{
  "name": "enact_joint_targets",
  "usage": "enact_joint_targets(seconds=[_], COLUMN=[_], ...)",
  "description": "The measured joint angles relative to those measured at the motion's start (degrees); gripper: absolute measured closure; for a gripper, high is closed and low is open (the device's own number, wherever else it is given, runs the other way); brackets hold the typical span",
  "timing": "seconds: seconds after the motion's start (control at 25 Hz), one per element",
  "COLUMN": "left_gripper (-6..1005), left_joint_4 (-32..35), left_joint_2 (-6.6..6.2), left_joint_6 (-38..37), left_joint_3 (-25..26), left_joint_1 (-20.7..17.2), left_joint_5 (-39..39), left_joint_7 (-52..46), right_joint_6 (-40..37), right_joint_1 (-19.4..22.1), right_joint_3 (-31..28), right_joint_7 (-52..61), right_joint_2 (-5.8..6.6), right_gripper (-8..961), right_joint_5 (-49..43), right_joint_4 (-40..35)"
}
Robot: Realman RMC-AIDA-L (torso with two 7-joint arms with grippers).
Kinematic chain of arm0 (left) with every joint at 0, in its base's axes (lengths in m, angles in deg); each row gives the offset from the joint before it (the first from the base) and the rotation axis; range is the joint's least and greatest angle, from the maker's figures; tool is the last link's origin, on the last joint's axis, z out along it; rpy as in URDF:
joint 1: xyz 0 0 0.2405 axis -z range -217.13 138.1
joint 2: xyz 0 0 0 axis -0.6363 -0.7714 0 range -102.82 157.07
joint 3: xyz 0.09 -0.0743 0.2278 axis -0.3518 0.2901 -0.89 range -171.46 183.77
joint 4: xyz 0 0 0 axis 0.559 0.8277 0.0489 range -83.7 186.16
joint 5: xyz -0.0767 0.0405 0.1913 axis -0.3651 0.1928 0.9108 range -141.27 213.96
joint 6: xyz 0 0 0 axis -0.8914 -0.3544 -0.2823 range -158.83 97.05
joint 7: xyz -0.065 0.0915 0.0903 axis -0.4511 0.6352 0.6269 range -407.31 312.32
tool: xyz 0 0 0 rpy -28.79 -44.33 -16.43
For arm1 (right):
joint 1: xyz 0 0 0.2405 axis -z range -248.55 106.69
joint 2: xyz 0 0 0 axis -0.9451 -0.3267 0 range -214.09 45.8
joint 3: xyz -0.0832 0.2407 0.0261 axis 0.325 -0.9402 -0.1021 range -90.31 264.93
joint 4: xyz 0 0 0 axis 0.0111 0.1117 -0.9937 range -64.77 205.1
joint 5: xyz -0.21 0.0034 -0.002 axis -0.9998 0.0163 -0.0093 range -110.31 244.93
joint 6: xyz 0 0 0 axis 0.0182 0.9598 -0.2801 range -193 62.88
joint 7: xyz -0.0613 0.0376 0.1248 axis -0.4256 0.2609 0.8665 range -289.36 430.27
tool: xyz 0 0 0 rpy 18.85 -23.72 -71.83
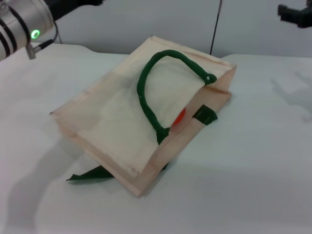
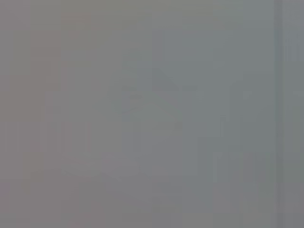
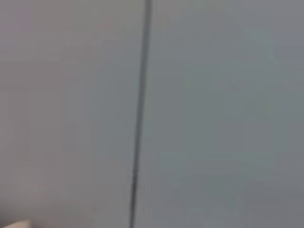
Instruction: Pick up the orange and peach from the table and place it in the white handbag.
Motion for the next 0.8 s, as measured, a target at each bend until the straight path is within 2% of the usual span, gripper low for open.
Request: enact_joint_targets(seconds=[0.32, 0.6, 0.8], left_gripper=[152, 156, 157], left_joint_4=[0.3, 0.3, 0.0], left_joint_2=[0.22, 0.23, 0.23], left_joint_6=[-9.8, -15.1, -19.9], left_joint_3=[-0.7, -0.7, -2.8], left_joint_1=[-2.0, -2.4, -2.3], left_joint_5=[-2.7, -3.2, -4.0], left_joint_7=[4.1, 6.2, 8.5], right_joint_6=[14.4, 34.1, 40.9], right_joint_1=[3.1, 5.4, 5.1], right_joint_3=[7.5, 20.4, 23.3], right_joint_7=[-0.1, 0.7, 4.6], right_joint_2=[-0.11, -0.16, 0.0], right_gripper=[148, 148, 148], right_joint_5=[2.4, 2.5, 2.5], right_joint_4=[-0.4, 0.1, 3.7])
